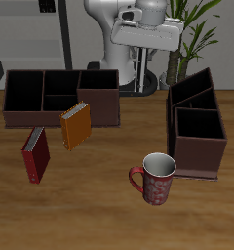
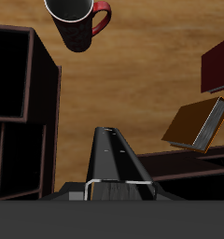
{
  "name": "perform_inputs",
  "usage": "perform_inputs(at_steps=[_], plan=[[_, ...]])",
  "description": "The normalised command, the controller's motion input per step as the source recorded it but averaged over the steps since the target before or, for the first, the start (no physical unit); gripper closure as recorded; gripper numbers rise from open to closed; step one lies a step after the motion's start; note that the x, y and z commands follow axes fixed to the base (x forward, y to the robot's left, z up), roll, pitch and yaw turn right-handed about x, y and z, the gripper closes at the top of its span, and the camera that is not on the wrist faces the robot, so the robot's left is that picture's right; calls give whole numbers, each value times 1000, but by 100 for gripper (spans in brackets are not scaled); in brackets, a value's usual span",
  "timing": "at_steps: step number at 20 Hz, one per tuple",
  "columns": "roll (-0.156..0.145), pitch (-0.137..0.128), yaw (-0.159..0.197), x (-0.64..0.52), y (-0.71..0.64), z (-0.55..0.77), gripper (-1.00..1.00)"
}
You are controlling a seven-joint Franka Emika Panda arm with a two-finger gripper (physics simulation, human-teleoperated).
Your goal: Place the striped book into the left desk caddy's back compartment
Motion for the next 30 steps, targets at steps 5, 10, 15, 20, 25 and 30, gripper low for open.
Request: perform_inputs(at_steps=[5, 10, 15, 20, 25, 30], plan=[[44, -2, 2, -186, 265, 100, 100], [52, -1, 19, -103, 320, 61, 100], [31, 19, 4, 20, 308, 61, 100], [25, 32, 14, 150, 294, 68, 100], [16, 23, 2, 113, 252, 38, 100], [30, 47, -8, 157, 355, -9, 100]])
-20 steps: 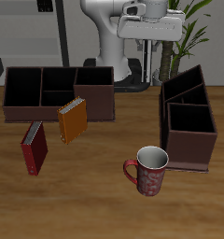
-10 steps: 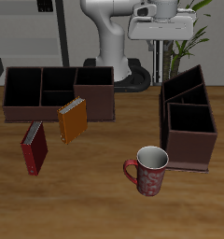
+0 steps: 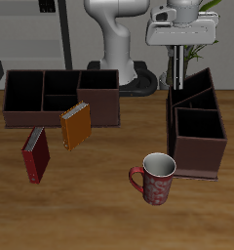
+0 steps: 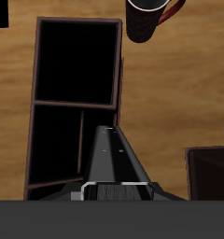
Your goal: Place the striped book into the left desk caddy's back compartment
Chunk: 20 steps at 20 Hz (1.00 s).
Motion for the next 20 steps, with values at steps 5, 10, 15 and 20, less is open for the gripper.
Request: perform_inputs(at_steps=[5, 10, 15, 20], plan=[[31, 13, 13, 66, 342, -14, 100], [24, 13, -2, 94, 288, 59, 100], [-2, -8, -16, 123, 141, 19, 100], [22, 13, -5, 49, 132, -73, 100]])
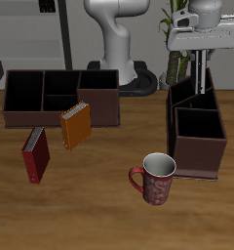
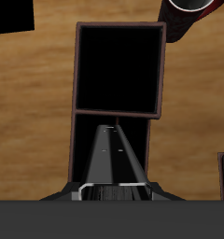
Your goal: Place the striped book into the left desk caddy's back compartment
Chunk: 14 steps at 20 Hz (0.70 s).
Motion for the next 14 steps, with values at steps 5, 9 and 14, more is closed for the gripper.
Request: perform_inputs(at_steps=[5, 9, 14], plan=[[31, 41, -23, 61, 159, -164, 100], [15, 13, -3, 38, 105, -58, 100], [-14, -3, 1, 78, -29, -35, 100]])
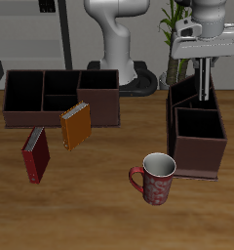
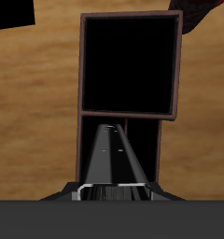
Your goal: Place the striped book into the left desk caddy's back compartment
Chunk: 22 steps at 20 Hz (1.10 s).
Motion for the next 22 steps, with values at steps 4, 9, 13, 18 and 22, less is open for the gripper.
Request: perform_inputs(at_steps=[4, 9, 13, 18, 22], plan=[[1, 2, 1, 19, 15, -61, 100], [17, 25, -6, 22, 81, -125, 100], [16, 21, -3, 11, 73, -107, 100], [5, 7, -5, 40, 28, -50, 100], [0, 7, -6, 30, -24, -53, 100]])
